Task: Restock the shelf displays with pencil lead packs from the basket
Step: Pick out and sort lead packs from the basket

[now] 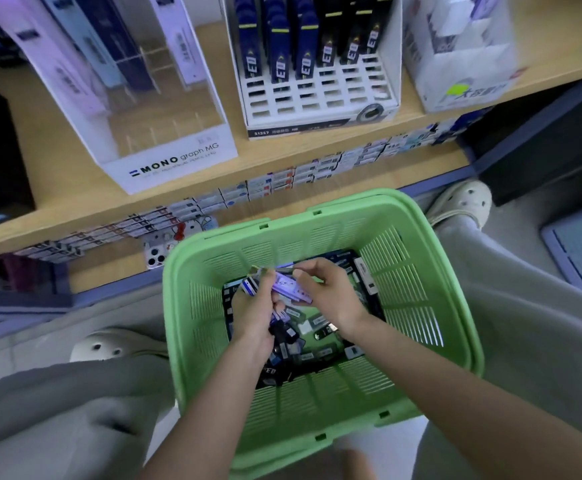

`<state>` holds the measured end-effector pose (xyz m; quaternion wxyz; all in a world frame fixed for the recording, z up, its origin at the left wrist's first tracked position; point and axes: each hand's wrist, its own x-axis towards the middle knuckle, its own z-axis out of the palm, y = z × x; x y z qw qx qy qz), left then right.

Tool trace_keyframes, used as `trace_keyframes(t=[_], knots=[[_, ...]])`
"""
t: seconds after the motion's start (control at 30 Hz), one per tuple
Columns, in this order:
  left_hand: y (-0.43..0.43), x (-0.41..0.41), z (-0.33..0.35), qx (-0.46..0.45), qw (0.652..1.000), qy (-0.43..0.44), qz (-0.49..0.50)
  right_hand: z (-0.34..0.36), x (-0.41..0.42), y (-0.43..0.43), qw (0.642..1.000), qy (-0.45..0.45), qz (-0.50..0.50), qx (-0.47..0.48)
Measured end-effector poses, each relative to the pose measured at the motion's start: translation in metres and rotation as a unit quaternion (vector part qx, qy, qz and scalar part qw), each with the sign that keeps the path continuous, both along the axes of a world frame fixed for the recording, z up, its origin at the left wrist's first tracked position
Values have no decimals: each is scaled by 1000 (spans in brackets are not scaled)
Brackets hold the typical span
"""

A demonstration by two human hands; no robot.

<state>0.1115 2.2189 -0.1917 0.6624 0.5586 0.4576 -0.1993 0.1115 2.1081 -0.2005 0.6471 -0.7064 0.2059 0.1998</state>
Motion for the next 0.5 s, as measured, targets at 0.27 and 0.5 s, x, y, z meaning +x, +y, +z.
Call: trace_keyframes(t=[0.27,0.5], knots=[[13,-11,45,-20,1000,-7,-17,67,-3,-14,995,-35,-78,52],[6,-22,109,-67,991,-94,-72,115,-26,-26,996,-63,11,55]])
